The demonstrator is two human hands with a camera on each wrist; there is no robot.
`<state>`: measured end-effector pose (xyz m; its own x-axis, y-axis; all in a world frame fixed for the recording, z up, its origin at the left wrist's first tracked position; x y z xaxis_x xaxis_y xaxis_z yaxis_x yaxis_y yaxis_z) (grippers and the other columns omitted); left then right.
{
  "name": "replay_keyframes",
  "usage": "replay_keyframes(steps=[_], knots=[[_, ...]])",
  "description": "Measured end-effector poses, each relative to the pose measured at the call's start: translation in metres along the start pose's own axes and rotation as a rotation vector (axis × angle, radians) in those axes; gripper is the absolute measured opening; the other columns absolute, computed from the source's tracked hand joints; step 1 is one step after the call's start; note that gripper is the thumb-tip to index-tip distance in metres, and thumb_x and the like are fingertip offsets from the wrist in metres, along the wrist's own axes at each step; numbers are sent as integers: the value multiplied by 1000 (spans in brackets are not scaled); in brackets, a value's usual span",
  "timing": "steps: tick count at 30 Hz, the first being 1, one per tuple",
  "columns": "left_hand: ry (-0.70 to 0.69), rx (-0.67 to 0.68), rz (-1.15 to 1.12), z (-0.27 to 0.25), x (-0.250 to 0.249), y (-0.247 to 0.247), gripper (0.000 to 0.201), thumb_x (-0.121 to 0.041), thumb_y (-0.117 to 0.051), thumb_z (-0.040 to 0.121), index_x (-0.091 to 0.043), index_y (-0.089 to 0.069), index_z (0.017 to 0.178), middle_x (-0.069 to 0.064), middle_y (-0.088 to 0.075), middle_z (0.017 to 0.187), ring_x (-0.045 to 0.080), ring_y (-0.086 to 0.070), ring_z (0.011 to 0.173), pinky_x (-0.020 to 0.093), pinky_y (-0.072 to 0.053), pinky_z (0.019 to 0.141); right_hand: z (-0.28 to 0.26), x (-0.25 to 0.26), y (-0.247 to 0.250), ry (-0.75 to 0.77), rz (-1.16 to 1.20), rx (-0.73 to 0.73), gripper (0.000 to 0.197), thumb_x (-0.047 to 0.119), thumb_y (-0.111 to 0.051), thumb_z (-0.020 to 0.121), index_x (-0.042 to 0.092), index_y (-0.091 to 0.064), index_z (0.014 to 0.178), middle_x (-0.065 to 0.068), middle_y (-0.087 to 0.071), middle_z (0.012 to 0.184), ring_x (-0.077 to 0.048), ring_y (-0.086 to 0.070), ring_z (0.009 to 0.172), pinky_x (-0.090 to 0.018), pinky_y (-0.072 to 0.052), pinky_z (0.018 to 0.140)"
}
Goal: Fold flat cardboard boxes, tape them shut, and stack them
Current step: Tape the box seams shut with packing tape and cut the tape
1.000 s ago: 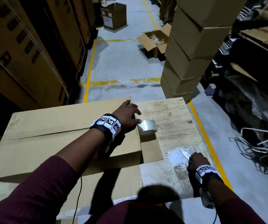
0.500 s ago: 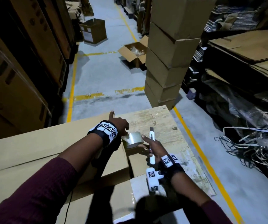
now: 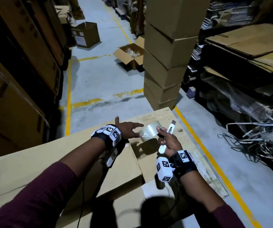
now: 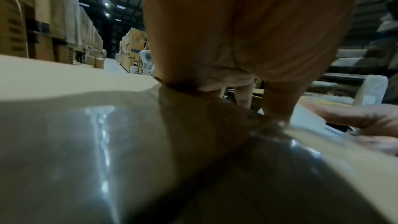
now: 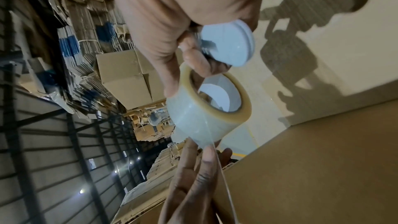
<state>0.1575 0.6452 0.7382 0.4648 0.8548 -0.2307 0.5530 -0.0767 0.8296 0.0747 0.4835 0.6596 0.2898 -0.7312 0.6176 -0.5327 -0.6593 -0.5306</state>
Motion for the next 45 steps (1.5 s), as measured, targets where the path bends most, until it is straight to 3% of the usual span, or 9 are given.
replay_keyframes(steps=[2,7,13,18,22,28,33,39,45], knots=[[-63,19,-73,1,-7,9,56,-58,-53,96,-47,-37,149,-11,-46,150,15,-46,138,60,5,116,-6,7,-3,46,44,28,53,7,-73,89,13,-47,135,6,-54,62,-5,-33,40,-17,-33,35],[-278,230,-611,12,-23,9,27,-23,-73,91,-11,-71,116,8,-72,114,26,-73,93,41,-54,99,-24,19,-8,129,-14,1,36,7,-72,91,13,-54,122,7,-48,56,-6,-31,41,-18,-30,36],[-285,273,-778,25,-16,9,25,-21,-73,91,-7,-73,111,10,-75,101,27,-72,91,38,-54,100,-64,43,0,208,-379,-201,23,13,-53,71,9,-42,91,-11,-40,76,-13,-39,44,-22,-26,41],[-362,280,-902,28,-13,8,20,-13,-70,93,-5,-73,112,9,-75,99,22,-71,89,32,-56,92,-132,28,-36,322,-888,172,40,-5,-53,95,20,-59,125,-14,-67,108,-25,-62,71,-26,-51,55],[-405,265,-874,30,-14,9,18,-17,-70,93,-1,-73,102,3,-71,81,18,-63,80,32,-50,87,-152,27,-44,645,-1366,208,42,20,-57,102,36,-56,141,4,-73,92,-2,-67,67,-20,-50,66],[-402,254,-879,29,-16,7,24,-15,-70,93,4,-70,107,-2,-72,79,10,-68,71,22,-51,78,-164,21,-70,825,-1736,6,45,40,-41,95,31,-54,137,1,-69,84,-27,-65,79,-41,-52,66],[-443,230,-848,29,-15,9,38,-24,-74,90,7,-68,111,12,-67,90,17,-62,78,29,-51,84,-162,17,-85,781,-1873,-54,40,33,-44,95,29,-52,134,-4,-69,92,-32,-64,86,-38,-47,64],[-399,191,-919,33,-13,9,23,-13,-72,91,3,-71,107,-5,-74,78,8,-68,72,18,-52,74,-154,2,-80,519,-2129,-47,26,21,-50,95,26,-62,117,-12,-67,100,-38,-64,93,-30,-30,62],[-378,193,-921,32,-12,6,19,-11,-70,92,-1,-71,107,-9,-72,69,6,-65,66,18,-52,73,-173,11,-50,794,-1859,19,28,42,-41,94,29,-53,117,5,-62,74,-21,-61,68,-35,-41,54]])
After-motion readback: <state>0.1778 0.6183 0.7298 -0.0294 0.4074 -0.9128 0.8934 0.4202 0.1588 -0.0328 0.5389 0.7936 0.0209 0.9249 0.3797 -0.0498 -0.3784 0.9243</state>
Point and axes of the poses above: each hand's wrist, its own z-axis towards the middle knuckle, its own y-axis out of the back of the hand, x = y × z, the point moved 8 cm from there along z, towards the middle knuckle
